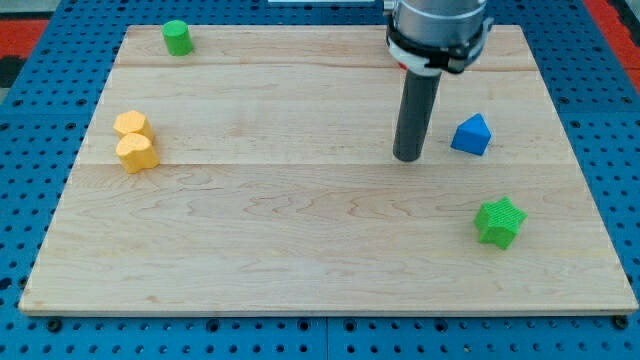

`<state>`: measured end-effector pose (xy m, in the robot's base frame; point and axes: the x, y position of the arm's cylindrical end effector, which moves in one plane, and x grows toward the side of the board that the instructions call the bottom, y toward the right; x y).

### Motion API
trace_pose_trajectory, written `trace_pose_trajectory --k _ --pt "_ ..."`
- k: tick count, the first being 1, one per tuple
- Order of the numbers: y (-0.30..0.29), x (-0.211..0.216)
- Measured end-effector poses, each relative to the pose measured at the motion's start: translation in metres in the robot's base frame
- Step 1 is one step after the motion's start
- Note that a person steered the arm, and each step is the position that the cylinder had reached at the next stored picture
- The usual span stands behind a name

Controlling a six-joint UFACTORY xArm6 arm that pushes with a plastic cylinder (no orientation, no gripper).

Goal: Slide the blue triangle bottom left of the red circle

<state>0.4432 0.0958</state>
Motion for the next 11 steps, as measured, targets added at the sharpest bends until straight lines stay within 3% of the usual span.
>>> trace_pose_trajectory --k 3,4,5,6,7,9,11 --pt "0.129 -0.017" --pt "0.086 -0.048" --pt "0.042 -0.033" --pt "0.052 -0.026" --pt "0.012 -0.028" --pt "-0.006 -0.07" --pt "-0.009 -0.08"
